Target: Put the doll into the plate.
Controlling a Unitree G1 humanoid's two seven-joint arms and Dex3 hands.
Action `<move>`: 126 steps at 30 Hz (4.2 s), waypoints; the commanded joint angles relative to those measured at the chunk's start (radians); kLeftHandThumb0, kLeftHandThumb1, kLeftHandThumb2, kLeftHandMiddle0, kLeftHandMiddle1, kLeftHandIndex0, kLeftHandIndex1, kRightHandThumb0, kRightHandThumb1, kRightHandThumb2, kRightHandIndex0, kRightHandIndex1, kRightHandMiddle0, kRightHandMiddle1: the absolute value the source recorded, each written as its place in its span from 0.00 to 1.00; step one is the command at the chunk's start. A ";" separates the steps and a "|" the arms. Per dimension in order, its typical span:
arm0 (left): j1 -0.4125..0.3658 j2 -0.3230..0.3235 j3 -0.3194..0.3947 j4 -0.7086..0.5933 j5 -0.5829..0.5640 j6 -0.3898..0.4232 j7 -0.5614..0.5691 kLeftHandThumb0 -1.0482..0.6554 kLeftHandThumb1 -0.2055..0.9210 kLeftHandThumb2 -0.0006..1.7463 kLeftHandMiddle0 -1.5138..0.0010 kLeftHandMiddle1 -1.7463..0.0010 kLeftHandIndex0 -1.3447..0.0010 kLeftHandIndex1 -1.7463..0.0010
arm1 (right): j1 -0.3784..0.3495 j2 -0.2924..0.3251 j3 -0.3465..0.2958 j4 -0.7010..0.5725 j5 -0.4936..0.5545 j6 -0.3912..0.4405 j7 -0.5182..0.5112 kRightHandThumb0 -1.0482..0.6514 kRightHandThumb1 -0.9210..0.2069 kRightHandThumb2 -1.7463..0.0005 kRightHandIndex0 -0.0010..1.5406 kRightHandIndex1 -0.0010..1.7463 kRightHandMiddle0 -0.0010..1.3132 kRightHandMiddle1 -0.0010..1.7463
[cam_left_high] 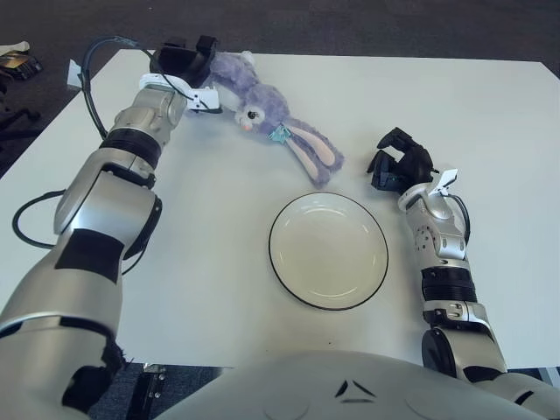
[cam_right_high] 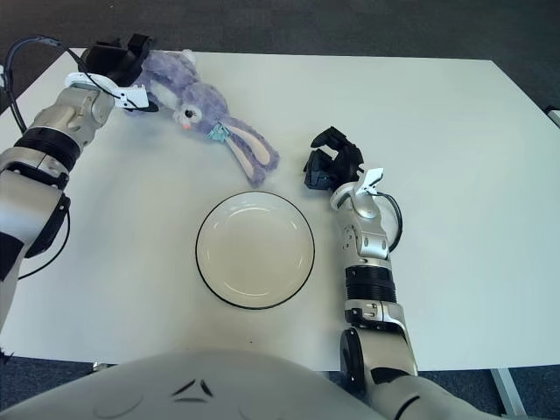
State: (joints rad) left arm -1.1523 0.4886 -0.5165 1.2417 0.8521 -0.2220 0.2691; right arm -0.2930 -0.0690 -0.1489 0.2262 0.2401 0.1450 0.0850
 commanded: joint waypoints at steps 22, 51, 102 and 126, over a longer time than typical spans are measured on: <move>-0.030 -0.033 -0.043 0.058 -0.009 0.015 0.086 0.16 0.50 0.44 0.94 0.36 1.00 0.63 | 0.065 0.007 0.004 0.058 -0.009 0.063 -0.004 0.61 0.77 0.10 0.51 1.00 0.50 0.93; -0.049 -0.027 -0.121 0.065 0.030 -0.078 0.114 0.16 0.69 0.35 0.88 0.84 1.00 0.60 | 0.067 0.009 0.009 0.053 -0.008 0.067 -0.001 0.61 0.77 0.09 0.51 1.00 0.49 0.93; -0.043 -0.061 -0.167 0.112 0.051 -0.053 0.164 0.37 0.36 0.57 0.86 0.92 1.00 0.58 | 0.077 -0.003 0.015 0.052 -0.004 0.079 0.049 0.61 0.76 0.09 0.52 1.00 0.46 0.95; -0.048 -0.079 -0.165 0.121 0.043 -0.031 0.139 0.38 0.37 0.60 0.92 0.58 1.00 0.44 | 0.004 -0.016 0.155 -0.074 -0.205 0.150 -0.054 0.61 0.50 0.27 0.40 0.99 0.27 0.98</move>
State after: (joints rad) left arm -1.1845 0.4149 -0.6771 1.3560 0.8902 -0.2573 0.4205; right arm -0.3118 -0.0896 -0.0296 0.1500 0.0670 0.2314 0.0362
